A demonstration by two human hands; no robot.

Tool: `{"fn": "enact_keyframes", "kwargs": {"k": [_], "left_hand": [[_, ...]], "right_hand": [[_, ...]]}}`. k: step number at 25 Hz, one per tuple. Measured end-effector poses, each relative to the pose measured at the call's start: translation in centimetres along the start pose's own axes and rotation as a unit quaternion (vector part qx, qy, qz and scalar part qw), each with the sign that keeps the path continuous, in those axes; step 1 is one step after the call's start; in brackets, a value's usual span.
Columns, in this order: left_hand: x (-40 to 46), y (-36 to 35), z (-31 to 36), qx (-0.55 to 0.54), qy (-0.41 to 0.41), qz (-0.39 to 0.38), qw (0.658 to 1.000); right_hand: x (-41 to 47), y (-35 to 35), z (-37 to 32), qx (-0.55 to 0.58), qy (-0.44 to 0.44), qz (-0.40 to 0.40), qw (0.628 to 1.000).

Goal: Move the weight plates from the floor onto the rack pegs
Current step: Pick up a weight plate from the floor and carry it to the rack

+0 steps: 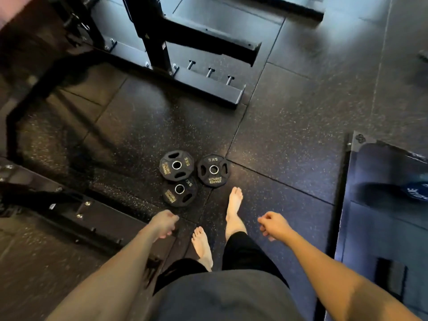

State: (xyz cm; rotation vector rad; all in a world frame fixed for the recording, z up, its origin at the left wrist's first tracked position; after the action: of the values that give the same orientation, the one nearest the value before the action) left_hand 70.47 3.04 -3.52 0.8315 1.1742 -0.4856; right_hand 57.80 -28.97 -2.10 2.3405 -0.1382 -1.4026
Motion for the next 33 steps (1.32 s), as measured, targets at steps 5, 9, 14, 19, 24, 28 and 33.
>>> {"fn": "enact_keyframes", "kwargs": {"k": [5, 9, 14, 19, 24, 28, 33], "left_hand": [[7.4, 1.3, 8.6, -0.044, 0.038, 0.020, 0.998], [17.2, 0.8, 13.1, -0.058, 0.071, 0.021, 0.996], [35.0, -2.5, 17.0, -0.001, 0.071, 0.026, 0.997], [52.2, -7.5, 18.8, 0.060, 0.044, 0.041, 0.996], [64.4, -12.2, 18.7, 0.081, 0.080, 0.065, 0.991], [66.9, -14.0, 18.8, 0.163, 0.055, 0.162, 0.972], [66.8, -13.6, 18.7, 0.168, 0.010, 0.180, 0.969]], "right_hand": [[12.4, 3.9, -6.3, -0.005, -0.010, -0.004, 1.000], [25.0, 3.9, -8.1, -0.018, -0.025, -0.008, 1.000], [43.7, -0.5, -6.9, -0.028, -0.036, 0.013, 0.999], [59.1, -6.9, -2.7, -0.068, -0.041, 0.018, 0.997], [69.2, -12.1, 2.5, -0.090, -0.055, 0.035, 0.994], [71.8, -13.9, 4.0, -0.197, -0.013, 0.045, 0.979], [71.5, -13.8, 2.8, -0.217, 0.034, 0.049, 0.974]]}}
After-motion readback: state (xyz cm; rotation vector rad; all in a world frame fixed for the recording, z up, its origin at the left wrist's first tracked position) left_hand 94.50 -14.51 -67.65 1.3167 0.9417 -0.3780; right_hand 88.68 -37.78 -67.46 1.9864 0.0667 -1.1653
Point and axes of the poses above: each hand's wrist, its own x-axis towards the middle knuckle, its own y-axis out of the back of the hand, z = x × y, the point moved 4 cm from there along x, towards the middle knuckle, and after that the axes turned 7 degrees about y, right-handed, at the moved point
